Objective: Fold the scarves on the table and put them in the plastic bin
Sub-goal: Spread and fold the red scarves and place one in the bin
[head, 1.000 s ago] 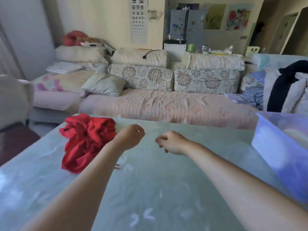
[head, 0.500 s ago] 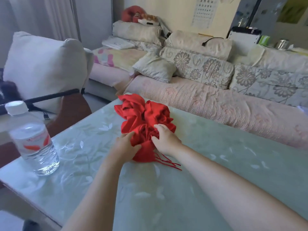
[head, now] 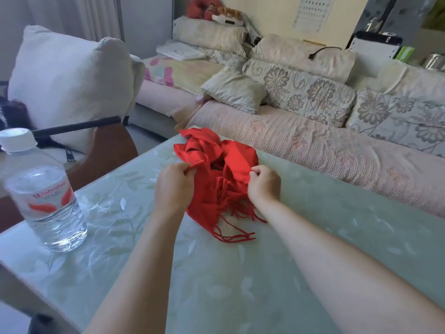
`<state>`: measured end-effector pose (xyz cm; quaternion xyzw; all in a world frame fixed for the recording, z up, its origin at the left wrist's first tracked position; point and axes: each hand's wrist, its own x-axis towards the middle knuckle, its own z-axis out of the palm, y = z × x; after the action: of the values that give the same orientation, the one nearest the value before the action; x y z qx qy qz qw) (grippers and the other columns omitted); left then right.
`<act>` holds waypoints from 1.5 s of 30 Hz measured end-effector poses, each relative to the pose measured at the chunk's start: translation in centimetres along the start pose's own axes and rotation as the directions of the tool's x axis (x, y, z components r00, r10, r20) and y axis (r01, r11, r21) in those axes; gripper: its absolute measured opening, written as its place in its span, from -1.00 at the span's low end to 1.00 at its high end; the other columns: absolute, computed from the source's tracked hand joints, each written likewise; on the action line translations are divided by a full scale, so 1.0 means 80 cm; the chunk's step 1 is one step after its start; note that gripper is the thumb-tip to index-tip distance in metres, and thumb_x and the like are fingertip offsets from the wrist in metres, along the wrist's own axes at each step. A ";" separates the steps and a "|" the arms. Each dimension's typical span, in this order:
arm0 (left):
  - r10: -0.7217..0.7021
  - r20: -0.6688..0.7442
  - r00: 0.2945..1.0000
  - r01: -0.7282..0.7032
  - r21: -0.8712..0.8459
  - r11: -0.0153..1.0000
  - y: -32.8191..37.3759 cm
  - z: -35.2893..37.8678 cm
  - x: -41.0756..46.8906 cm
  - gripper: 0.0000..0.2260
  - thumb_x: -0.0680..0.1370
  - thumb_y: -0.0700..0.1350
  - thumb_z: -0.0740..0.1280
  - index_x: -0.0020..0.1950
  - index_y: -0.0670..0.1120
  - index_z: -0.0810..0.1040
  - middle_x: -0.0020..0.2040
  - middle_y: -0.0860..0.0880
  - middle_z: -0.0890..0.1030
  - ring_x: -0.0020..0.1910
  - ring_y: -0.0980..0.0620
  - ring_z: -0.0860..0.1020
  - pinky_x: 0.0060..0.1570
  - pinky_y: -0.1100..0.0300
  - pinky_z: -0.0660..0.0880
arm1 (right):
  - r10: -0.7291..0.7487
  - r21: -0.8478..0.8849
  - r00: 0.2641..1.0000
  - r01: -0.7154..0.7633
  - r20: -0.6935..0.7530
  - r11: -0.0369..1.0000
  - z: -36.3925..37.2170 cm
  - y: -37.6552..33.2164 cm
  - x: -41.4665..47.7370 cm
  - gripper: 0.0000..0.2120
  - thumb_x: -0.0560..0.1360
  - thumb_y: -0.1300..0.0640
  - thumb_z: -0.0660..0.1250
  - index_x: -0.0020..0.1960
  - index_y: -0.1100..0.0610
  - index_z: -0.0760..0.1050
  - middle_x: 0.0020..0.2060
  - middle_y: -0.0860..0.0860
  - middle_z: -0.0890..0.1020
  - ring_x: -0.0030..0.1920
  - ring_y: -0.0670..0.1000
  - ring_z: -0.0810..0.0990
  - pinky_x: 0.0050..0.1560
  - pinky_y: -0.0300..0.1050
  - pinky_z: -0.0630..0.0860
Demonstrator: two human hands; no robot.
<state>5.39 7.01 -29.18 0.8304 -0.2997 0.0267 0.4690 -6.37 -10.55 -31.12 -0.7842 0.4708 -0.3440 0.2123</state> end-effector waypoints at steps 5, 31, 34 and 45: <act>0.018 0.182 0.983 -0.034 0.087 0.996 0.028 -0.021 0.005 -0.84 0.55 0.02 0.37 -0.09 -0.04 0.66 -0.17 -0.03 0.63 -0.15 -0.07 0.56 -0.16 0.12 0.46 | -0.034 -0.141 0.997 0.043 0.064 0.989 -0.061 0.020 -0.006 -0.64 0.49 0.27 0.27 0.27 0.11 0.55 0.23 0.12 0.45 0.14 0.16 0.58 0.24 -0.08 0.44; 0.383 0.658 0.648 -0.595 0.125 0.794 0.093 -0.023 -0.220 -0.34 0.41 -0.01 0.41 0.49 0.21 0.31 0.47 0.10 0.32 0.44 -0.05 0.23 0.37 -0.02 0.27 | -0.111 0.022 0.794 0.121 0.598 0.992 -0.341 0.071 -0.215 -0.52 0.37 -0.25 0.35 -0.38 0.16 0.39 -0.47 -0.06 0.40 -0.41 -0.05 0.37 -0.31 -0.05 0.27; 0.359 0.645 0.674 -0.628 0.245 0.739 0.101 0.002 -0.236 -0.40 0.50 -0.05 0.34 0.50 0.25 0.26 0.55 0.03 0.19 0.53 -0.06 0.11 0.44 -0.01 0.14 | -0.012 -0.573 0.892 0.300 0.451 0.763 -0.373 0.111 -0.223 -0.63 0.41 -0.26 0.33 -0.26 0.04 0.44 -0.21 -0.04 0.64 -0.10 0.04 0.61 -0.16 -0.10 0.43; 0.258 0.615 0.745 -0.580 0.408 0.705 0.130 0.041 -0.223 -0.53 0.55 -0.18 0.24 0.42 0.18 0.43 0.35 0.02 0.50 0.32 -0.04 0.45 0.25 0.10 0.39 | -0.046 -0.526 0.863 0.348 0.503 0.776 -0.328 0.170 -0.230 -0.21 0.43 -0.04 0.30 0.56 -0.18 -0.01 0.56 0.11 0.04 0.52 0.18 0.16 0.42 0.17 0.26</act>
<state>-15.45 8.84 -28.90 0.8117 -0.5789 0.0038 0.0774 -39.74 -0.82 -28.61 -0.9150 0.4029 -0.0002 0.0203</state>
